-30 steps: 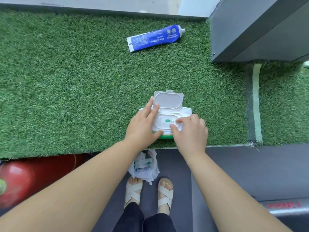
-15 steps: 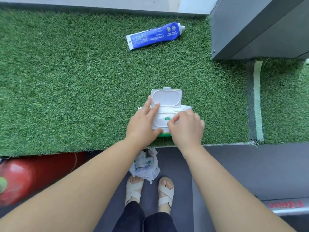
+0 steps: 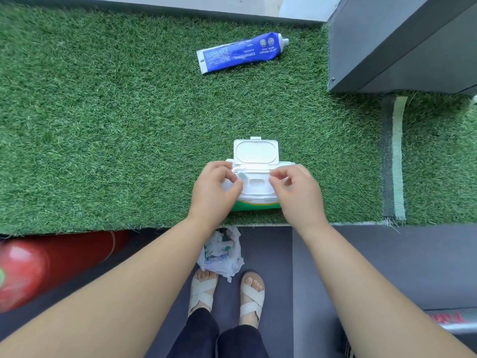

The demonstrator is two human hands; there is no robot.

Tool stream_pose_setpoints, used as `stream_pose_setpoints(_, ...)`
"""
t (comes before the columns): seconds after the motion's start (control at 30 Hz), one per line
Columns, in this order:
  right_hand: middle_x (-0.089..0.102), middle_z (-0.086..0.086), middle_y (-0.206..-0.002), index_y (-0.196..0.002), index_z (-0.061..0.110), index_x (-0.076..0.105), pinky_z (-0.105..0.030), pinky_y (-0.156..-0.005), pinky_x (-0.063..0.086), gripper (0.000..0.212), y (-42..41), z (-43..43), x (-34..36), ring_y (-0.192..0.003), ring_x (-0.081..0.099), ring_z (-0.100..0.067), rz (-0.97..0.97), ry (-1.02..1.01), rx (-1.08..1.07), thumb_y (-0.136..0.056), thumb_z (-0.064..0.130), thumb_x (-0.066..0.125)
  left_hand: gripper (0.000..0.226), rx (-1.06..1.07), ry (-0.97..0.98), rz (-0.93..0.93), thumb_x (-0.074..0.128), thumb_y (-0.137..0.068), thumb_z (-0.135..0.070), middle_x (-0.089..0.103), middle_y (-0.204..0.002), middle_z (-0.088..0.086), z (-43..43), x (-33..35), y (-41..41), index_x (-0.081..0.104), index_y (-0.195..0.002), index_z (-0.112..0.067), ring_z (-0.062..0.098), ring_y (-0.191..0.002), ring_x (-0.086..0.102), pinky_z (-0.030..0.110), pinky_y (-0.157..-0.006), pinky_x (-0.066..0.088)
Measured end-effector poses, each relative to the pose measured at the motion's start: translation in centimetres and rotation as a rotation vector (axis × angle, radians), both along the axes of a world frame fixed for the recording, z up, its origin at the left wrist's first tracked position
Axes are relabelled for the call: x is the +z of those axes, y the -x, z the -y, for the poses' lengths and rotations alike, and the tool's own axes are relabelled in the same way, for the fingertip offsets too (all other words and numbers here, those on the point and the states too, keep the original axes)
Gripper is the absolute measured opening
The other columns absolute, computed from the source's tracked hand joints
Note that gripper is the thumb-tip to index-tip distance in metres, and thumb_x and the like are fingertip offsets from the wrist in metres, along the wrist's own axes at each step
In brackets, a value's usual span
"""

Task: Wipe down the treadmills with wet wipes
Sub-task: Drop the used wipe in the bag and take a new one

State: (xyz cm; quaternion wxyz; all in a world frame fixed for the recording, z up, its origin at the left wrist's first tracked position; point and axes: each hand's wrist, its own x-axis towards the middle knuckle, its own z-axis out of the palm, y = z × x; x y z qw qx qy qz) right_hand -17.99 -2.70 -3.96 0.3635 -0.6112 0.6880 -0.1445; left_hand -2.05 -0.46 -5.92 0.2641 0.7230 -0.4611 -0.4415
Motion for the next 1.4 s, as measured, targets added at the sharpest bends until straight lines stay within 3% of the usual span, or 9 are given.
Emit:
stream_pose_setpoints(0.27,0.060,-0.003,-0.091,-0.089,0.020,0.073,-0.035,-0.084,0.036,0.012,-1.4,0.8,-0.7,-0.100,0.053,-0.030,-0.366,0.105,0.378,-0.084,0.029,0.068,0.029,-0.090,-0.002,0.005,0.066,-0.082,-0.011,0.050,-0.116,-0.008,-0.1,0.1,-0.3,0.049,-0.060,-0.020,0.006,-0.107,0.048,0.011,-0.084,0.027)
stream_pose_setpoints(0.53,0.056,0.001,-0.109,-0.100,0.025,0.066,-0.036,-0.097,0.032,0.018,-2.2,2.5,0.6,-0.107,0.054,-0.022,-0.452,-0.073,0.485,-0.094,0.036,0.054,0.030,-0.127,0.006,0.026,0.065,-0.084,-0.013,0.049,-0.122,-0.006,-0.2,-0.2,-0.3,0.047,-0.062,-0.022,0.005,-0.110,0.045,0.015,-0.087,0.027)
stream_pose_setpoints(0.67,0.055,0.003,-0.102,-0.096,0.020,0.061,-0.035,-0.090,0.032,0.011,-1.8,2.8,0.6,-0.104,0.050,-0.022,-0.378,0.007,0.645,-0.095,0.027,0.052,0.032,-0.113,0.020,0.021,0.064,-0.084,-0.011,0.051,-0.122,-0.004,-0.2,-0.1,-0.3,0.045,-0.062,-0.022,0.008,-0.110,0.047,0.017,-0.088,0.029)
stream_pose_setpoints(0.87,0.060,0.007,-0.077,-0.087,0.021,0.051,-0.023,-0.070,0.040,0.013,-0.3,0.7,1.1,-0.073,0.054,-0.006,0.328,-0.049,-0.155,-0.098,0.014,0.049,0.031,-0.142,0.033,0.057,0.063,-0.086,-0.010,0.051,-0.119,-0.008,0.1,0.1,-0.8,0.045,-0.063,-0.021,0.004,-0.106,0.046,0.011,-0.080,0.027)
stream_pose_setpoints(0.93,0.057,0.005,-0.076,-0.098,0.020,0.050,-0.025,-0.067,0.037,0.006,-0.2,0.0,0.8,-0.068,0.051,-0.006,0.312,-0.115,-0.204,-0.095,0.022,0.055,0.029,-0.165,0.034,0.073,0.063,-0.086,-0.012,0.051,-0.119,-0.008,0.1,0.2,-0.7,0.046,-0.064,-0.021,0.003,-0.105,0.045,0.011,-0.080,0.027)
stream_pose_setpoints(1.03,0.056,0.006,-0.085,-0.110,0.028,0.053,-0.023,-0.068,0.038,0.036,0.1,0.1,0.5,-0.077,0.053,-0.010,0.102,-0.163,-0.020,-0.080,0.032,0.074,0.024,-0.183,0.037,0.095,0.063,-0.086,-0.013,0.052,-0.122,-0.005,0.1,0.1,-0.6,0.050,-0.067,-0.018,0.006,-0.108,0.048,0.012,-0.082,0.028)
stream_pose_setpoints(1.13,0.064,0.001,-0.089,-0.093,0.017,0.070,-0.024,-0.075,0.040,0.017,0.0,0.7,0.5,-0.085,0.056,-0.015,-0.080,-0.055,0.207,-0.080,0.026,0.075,0.021,-0.181,0.041,0.117,0.062,-0.087,-0.013,0.054,-0.124,-0.003,0.2,0.0,-0.6,0.051,-0.069,-0.015,0.006,-0.108,0.047,0.012,-0.082,0.027)
stream_pose_setpoints(1.3,0.062,0.005,-0.080,-0.081,0.019,0.060,-0.019,-0.080,0.047,0.013,0.2,1.3,2.4,-0.080,0.058,-0.006,0.637,-0.048,-0.164,-0.090,0.010,0.062,0.032,-0.172,0.046,0.110,0.061,-0.086,-0.011,0.054,-0.123,-0.003,0.2,-0.1,-0.6,0.042,-0.064,-0.024,0.005,-0.106,0.046,0.014,-0.082,0.028)
stream_pose_setpoints(1.4,0.063,0.005,-0.072,-0.085,0.018,0.055,-0.028,-0.076,0.054,0.014,0.6,0.8,2.5,-0.073,0.061,-0.010,0.765,-0.024,-0.432,-0.096,0.010,0.052,0.031,-0.177,0.050,0.121,0.060,-0.087,-0.011,0.054,-0.123,-0.003,0.2,-0.1,-0.5,0.042,-0.065,-0.024,0.004,-0.105,0.045,0.014,-0.082,0.029)
